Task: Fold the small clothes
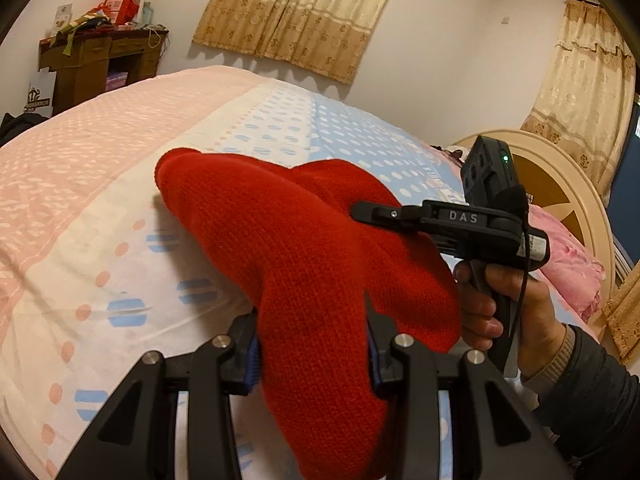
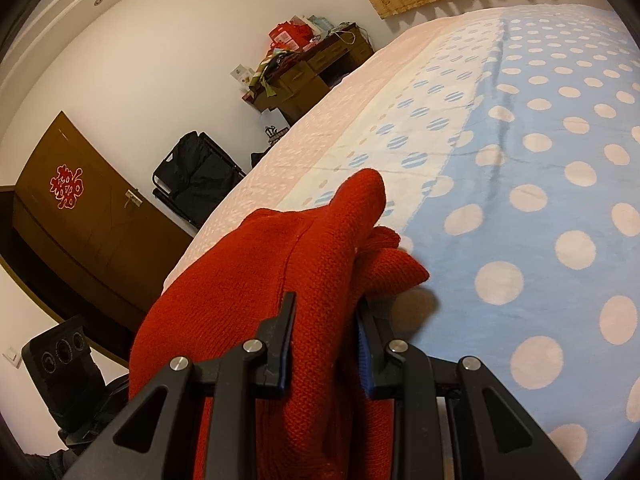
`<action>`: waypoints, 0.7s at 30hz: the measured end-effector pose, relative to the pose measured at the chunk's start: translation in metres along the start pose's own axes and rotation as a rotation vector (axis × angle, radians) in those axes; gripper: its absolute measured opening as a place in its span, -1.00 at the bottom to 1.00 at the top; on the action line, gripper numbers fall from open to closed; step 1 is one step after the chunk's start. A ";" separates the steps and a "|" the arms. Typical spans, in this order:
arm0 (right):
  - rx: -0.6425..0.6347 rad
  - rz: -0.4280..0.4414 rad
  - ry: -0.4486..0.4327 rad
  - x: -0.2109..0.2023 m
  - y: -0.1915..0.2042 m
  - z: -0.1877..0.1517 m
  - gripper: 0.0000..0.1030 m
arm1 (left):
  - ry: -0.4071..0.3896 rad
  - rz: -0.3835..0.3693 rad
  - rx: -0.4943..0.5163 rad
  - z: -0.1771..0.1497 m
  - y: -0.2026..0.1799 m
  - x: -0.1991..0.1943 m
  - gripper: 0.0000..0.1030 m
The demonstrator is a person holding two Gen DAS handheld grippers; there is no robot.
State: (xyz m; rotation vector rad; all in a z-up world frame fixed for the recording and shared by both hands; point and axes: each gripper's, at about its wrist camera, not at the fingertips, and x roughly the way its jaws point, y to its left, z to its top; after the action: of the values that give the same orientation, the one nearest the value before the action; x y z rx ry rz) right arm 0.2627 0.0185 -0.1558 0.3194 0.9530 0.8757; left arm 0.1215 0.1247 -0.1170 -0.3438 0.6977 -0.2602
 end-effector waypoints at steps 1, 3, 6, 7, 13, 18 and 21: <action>-0.001 0.001 0.002 0.001 0.001 0.000 -0.48 | -0.002 0.000 -0.007 -0.001 0.001 0.000 -0.21; -0.006 0.003 0.006 0.004 0.004 0.000 -0.48 | -0.004 0.002 -0.016 -0.001 0.003 -0.002 -0.21; -0.014 0.007 0.011 0.009 0.008 0.001 -0.49 | -0.013 0.006 -0.023 -0.003 0.007 -0.007 -0.21; -0.017 0.008 0.013 0.010 0.009 0.001 -0.49 | -0.017 0.011 -0.023 -0.003 0.008 -0.009 -0.21; -0.023 0.006 0.025 0.017 0.013 0.000 -0.49 | -0.021 0.017 -0.036 -0.008 0.011 -0.014 -0.21; -0.029 -0.003 0.046 0.025 0.016 -0.002 -0.48 | -0.006 0.021 -0.043 -0.015 0.015 -0.015 -0.21; -0.028 -0.006 0.057 0.029 0.016 -0.003 -0.48 | 0.006 0.024 -0.053 -0.019 0.021 -0.014 -0.21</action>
State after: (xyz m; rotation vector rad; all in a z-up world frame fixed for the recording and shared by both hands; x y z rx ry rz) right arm 0.2604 0.0505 -0.1645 0.2686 0.9934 0.8953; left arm 0.1010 0.1442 -0.1311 -0.3845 0.7147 -0.2200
